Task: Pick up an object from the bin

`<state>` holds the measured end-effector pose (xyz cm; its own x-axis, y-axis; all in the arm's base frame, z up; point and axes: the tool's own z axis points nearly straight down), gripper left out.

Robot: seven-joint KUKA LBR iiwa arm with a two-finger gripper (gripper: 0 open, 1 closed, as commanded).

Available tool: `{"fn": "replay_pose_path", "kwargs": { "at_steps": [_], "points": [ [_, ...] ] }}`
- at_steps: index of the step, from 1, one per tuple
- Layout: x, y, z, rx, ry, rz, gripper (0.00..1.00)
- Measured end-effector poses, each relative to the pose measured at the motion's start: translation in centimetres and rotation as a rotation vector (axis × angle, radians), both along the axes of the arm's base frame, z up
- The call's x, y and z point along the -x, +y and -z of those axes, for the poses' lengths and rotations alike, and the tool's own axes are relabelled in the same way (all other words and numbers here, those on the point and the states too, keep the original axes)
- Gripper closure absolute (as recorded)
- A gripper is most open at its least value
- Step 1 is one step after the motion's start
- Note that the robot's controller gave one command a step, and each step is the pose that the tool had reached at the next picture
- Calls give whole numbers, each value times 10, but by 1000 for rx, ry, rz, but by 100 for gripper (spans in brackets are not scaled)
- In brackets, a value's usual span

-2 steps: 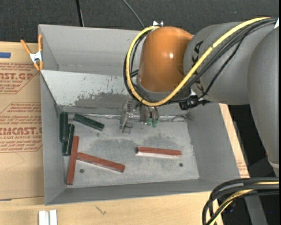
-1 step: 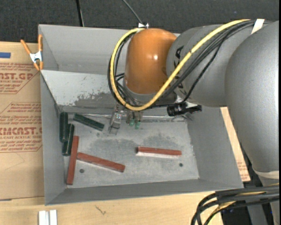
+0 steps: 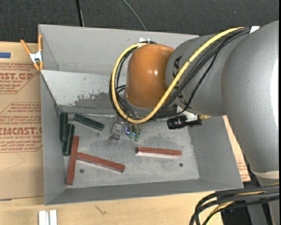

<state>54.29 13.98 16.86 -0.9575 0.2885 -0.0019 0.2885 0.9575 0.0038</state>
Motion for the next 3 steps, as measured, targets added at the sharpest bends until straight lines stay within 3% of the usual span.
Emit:
{"fn": "replay_pose_path", "kwargs": {
  "at_steps": [1,2,3],
  "points": [
    [55,39,23,4,3,-309,0],
    [55,40,23,3,3,-307,0],
    [41,63,99,3,4,-88,100]
  ]
}}
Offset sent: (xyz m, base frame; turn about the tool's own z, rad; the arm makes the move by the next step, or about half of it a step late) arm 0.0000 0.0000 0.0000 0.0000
